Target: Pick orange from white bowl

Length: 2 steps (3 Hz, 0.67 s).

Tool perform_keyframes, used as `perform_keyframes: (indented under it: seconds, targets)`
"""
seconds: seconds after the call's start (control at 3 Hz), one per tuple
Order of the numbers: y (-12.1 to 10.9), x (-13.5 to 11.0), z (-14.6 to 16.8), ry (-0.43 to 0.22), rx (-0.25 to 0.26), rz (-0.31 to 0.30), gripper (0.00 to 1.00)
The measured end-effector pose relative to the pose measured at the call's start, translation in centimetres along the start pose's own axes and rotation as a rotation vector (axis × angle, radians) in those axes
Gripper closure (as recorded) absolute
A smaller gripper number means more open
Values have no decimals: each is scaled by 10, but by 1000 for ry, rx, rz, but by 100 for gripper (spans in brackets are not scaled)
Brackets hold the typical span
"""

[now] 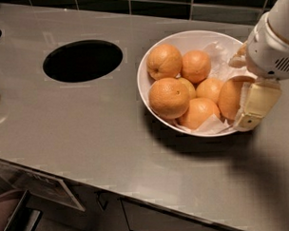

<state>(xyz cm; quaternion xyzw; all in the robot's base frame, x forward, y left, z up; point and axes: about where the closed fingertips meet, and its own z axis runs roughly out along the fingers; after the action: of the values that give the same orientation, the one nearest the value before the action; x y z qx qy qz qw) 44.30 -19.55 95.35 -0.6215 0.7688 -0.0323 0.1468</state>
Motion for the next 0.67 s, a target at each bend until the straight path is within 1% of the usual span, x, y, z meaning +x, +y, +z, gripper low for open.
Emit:
perform_keyframes:
  seconds: [0.33, 0.67]
  targets:
    - [-9, 16, -15, 20, 48, 31, 21]
    - [-19, 18, -15, 24, 46, 26, 22]
